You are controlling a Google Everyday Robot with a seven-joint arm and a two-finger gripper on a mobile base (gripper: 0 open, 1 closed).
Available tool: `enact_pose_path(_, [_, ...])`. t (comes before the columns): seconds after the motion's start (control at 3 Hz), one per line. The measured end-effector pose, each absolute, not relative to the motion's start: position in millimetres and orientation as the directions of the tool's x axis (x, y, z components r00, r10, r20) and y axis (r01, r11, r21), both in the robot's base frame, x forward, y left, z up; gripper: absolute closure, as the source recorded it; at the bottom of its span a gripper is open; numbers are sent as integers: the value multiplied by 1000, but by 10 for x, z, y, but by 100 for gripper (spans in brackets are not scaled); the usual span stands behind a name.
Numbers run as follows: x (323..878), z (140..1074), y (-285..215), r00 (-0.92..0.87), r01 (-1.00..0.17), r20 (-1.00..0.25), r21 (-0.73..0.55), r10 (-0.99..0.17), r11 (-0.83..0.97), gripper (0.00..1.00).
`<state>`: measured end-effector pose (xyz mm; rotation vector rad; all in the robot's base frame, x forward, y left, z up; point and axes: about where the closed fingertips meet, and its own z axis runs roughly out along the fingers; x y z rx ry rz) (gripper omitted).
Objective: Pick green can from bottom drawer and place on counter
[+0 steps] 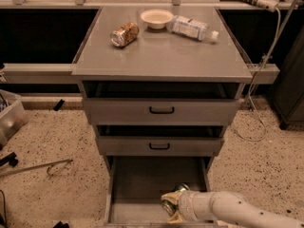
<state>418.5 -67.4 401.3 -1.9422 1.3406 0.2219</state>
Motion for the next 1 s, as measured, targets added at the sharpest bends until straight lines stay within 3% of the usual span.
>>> enact_pose_path(0.33, [4241,5162,-801,528,-783,-454,-589,-718,-203,100])
enact_pose_path(0.67, [4550,6177,-586,651,-652,-347,-711,-675,-263,100])
enact_pose_path(1.0, [4625,6208,-578,659,-643,-333,-714,-675,-276,100])
